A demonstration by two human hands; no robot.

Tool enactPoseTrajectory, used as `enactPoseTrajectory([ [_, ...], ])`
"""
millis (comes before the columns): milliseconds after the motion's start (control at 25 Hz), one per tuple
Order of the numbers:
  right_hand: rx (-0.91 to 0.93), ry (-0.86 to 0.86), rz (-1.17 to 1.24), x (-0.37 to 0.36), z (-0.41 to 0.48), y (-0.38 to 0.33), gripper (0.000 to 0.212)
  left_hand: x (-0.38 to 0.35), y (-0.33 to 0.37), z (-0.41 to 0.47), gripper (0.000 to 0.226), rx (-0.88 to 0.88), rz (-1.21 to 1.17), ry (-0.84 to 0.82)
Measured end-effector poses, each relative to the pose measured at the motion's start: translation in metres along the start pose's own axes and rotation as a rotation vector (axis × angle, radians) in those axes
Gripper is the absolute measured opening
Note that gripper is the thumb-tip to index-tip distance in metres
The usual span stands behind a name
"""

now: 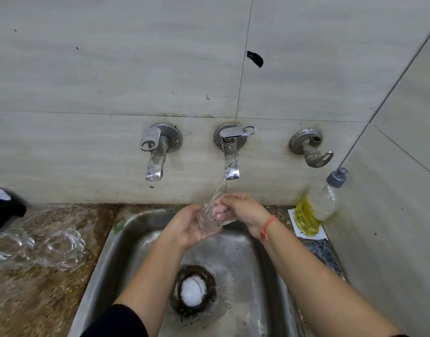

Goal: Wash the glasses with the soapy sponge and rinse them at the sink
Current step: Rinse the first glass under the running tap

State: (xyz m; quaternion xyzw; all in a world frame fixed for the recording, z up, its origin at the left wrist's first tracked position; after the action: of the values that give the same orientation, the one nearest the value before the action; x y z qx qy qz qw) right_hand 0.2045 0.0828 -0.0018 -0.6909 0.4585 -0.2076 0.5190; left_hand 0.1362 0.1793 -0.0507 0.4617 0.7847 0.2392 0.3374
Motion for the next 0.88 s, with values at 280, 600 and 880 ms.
enactPoseTrajectory([
  [280, -0.098, 0.256, 0.347, 0.034, -0.015, 0.020, 0.031, -0.031, 0.007, 0.004, 0.037, -0.178, 0.003, 0.039],
  [600, -0.225, 0.315, 0.617, 0.034, -0.029, 0.037, 0.032, -0.041, 0.011, -0.010, 0.041, -0.323, -0.102, -0.182],
  [880, -0.213, 0.213, 0.584, 0.009, -0.023, 0.026, 0.029, -0.001, 0.009, -0.011, 0.065, -0.377, 0.425, -0.031],
])
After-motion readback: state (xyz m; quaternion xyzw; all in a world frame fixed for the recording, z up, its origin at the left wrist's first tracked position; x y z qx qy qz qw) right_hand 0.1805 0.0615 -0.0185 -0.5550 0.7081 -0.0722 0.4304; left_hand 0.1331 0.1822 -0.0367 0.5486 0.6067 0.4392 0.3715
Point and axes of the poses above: each hand's wrist, its own z-axis towards the middle knuckle, its own x-axis out of the back of the hand, y = z × x, the point moved 8 cm from there along z, towards the middle knuckle, and after that the axes turned 14 degrees about z, right-handed, at the moved point
